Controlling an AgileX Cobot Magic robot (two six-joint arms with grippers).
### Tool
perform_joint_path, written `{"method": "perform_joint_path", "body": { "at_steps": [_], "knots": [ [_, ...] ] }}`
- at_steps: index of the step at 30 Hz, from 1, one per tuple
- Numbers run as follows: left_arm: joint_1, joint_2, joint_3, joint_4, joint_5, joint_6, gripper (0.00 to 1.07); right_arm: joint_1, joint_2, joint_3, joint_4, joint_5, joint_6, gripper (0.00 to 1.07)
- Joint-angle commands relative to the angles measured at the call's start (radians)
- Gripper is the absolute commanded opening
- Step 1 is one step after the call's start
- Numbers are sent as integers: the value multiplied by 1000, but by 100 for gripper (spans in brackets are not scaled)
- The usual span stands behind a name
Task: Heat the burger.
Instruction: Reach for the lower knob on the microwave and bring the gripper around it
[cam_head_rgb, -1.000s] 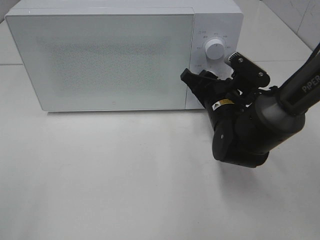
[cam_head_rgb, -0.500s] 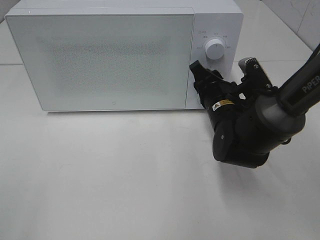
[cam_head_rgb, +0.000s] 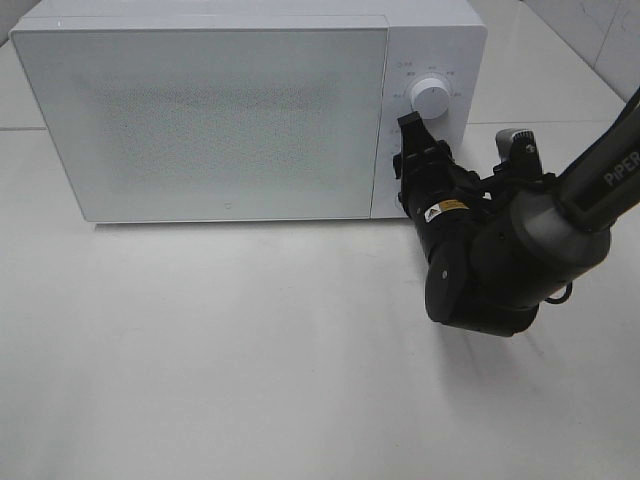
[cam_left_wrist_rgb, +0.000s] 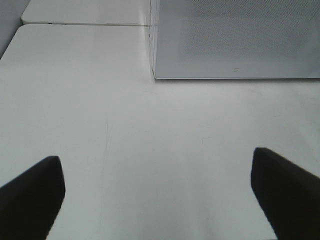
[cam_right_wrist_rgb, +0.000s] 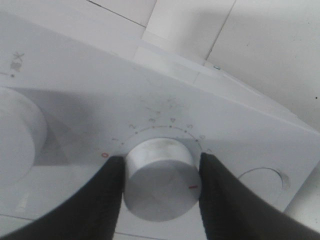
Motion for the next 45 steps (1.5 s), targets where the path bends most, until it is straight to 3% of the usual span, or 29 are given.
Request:
{"method": "perform_joint_path", "body": {
  "at_steps": [1,21,45],
  "knots": [
    [3,-28,3,-3,-11,-5,95,11,-6,-20,-142,-136,101,11],
    [3,-28,3,-3,-11,-5,95,11,-6,-20,-133,-136,474,12],
    [3,-28,3,-3,-11,-5,95,11,-6,-20,-107,-135,670,12]
  ]
}}
